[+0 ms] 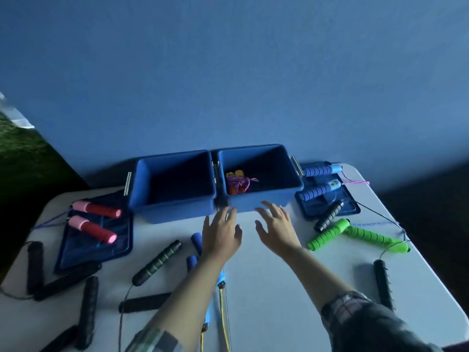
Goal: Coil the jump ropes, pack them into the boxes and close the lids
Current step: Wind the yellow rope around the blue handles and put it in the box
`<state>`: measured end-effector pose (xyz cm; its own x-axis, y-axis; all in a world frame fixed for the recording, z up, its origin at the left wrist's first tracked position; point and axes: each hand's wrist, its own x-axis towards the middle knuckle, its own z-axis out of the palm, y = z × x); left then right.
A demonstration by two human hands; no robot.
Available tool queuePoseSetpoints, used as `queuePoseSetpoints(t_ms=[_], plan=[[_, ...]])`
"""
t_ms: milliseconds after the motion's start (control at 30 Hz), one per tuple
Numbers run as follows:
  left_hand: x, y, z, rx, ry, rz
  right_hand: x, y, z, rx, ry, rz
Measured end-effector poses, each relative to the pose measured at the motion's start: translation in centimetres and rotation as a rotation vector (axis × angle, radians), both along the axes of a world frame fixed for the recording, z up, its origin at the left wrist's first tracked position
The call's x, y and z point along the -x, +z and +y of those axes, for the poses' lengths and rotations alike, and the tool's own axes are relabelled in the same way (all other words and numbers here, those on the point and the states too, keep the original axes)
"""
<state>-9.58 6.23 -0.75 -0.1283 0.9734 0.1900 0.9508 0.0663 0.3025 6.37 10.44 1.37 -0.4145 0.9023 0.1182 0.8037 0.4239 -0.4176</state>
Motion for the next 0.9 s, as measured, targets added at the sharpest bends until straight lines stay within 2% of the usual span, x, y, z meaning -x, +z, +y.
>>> queuePoseSetpoints(t_ms=[67, 267, 433, 600, 733, 900], plan=[[0.9, -1.0, -2.6, 0.122, 0.035, -0.061, 1.0, -1.4, -2.1, 0.031, 0.016, 0.019], [3.6, -3.4, -9.3, 0.313, 0.211, -0.181, 5.1, -4.5, -6.6, 0.343, 0.096, -0.080], [3.0, -3.3, -12.5, 0.373, 0.319, -0.262, 7.2, -6.3, -9.2, 0.540, 0.180, -0.143], [2.5, -3.7, -13.9, 0.436, 0.420, -0.304, 8.1, -7.0, -9.7, 0.568, 0.175, -0.037], [1.7, -3.8, -13.6, 0.434, 0.426, -0.247, 7.0, -7.0, -10.1, 0.589, 0.123, 0.054], [0.3, -3.8, -11.9, 0.356, 0.602, -0.506, 3.7, -6.9, -9.7, 0.596, 0.078, 0.133]])
